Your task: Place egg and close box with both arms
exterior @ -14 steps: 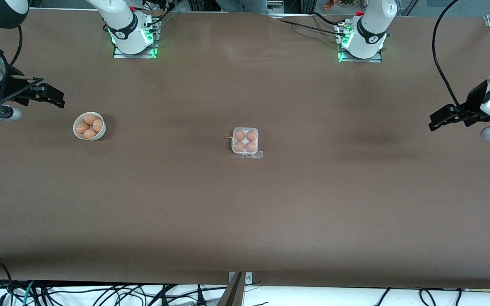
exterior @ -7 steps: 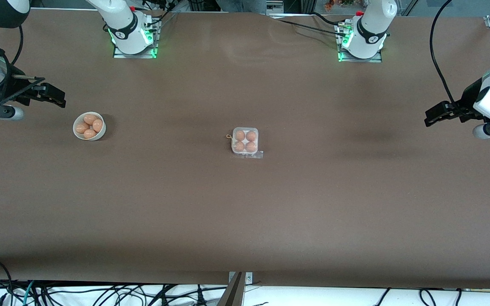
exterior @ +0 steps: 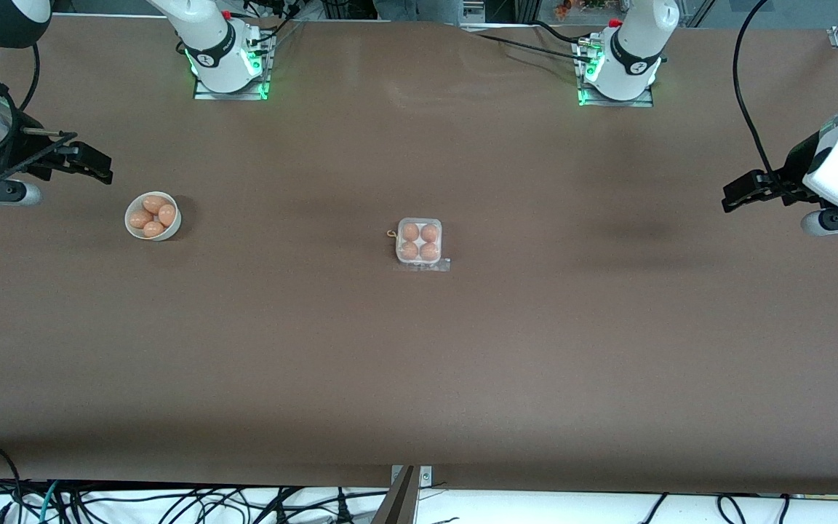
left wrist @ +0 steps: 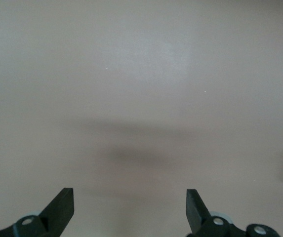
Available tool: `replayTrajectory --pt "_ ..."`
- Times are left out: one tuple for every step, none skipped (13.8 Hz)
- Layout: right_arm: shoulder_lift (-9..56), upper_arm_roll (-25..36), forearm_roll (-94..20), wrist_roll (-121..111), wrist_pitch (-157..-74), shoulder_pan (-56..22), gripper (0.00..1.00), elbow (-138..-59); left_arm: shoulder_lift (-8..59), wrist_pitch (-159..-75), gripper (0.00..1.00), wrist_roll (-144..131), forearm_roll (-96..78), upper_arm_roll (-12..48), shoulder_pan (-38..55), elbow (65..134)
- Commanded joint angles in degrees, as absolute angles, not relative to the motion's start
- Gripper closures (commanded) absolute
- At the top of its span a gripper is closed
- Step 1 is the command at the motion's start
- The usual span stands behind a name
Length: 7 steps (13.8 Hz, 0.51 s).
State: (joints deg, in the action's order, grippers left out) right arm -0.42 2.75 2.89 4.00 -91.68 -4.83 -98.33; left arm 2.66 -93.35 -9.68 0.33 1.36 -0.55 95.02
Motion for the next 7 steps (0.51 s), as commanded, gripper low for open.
replayTrajectory --pt "-1.23 2.37 2.72 4.31 -90.88 -4.57 0.00 -98.53 1.67 -92.64 0.00 -8.36 2.11 1.50 -0.53 95.54" --pt "-1.23 2.37 2.81 4.31 -90.88 -4.57 0.00 -98.53 1.76 -92.64 0.00 -7.48 2.11 1.49 -0.70 95.54" --pt "-1.23 2.37 2.73 4.39 -90.88 -4.57 0.00 -98.53 1.84 -92.64 0.00 -6.69 2.11 1.41 -1.05 95.54" --pt "-1.23 2.29 2.81 4.31 -90.88 -4.57 0.00 -98.61 2.11 -92.64 0.00 -6.59 2.11 1.32 -1.14 95.54" --pt "-1.23 2.29 2.81 4.31 -90.97 -4.57 0.00 -98.61 2.28 -92.64 0.00 -6.59 2.11 1.23 -1.23 95.45" --pt "-1.23 2.29 2.81 4.31 -90.88 -4.57 0.00 -98.61 2.37 -92.72 0.00 -6.68 2.11 1.23 -1.23 95.01" --pt "-1.32 2.29 2.81 4.31 -90.88 -4.57 0.00 -98.70 2.81 -92.64 0.00 -6.77 2.11 1.23 -1.23 94.92"
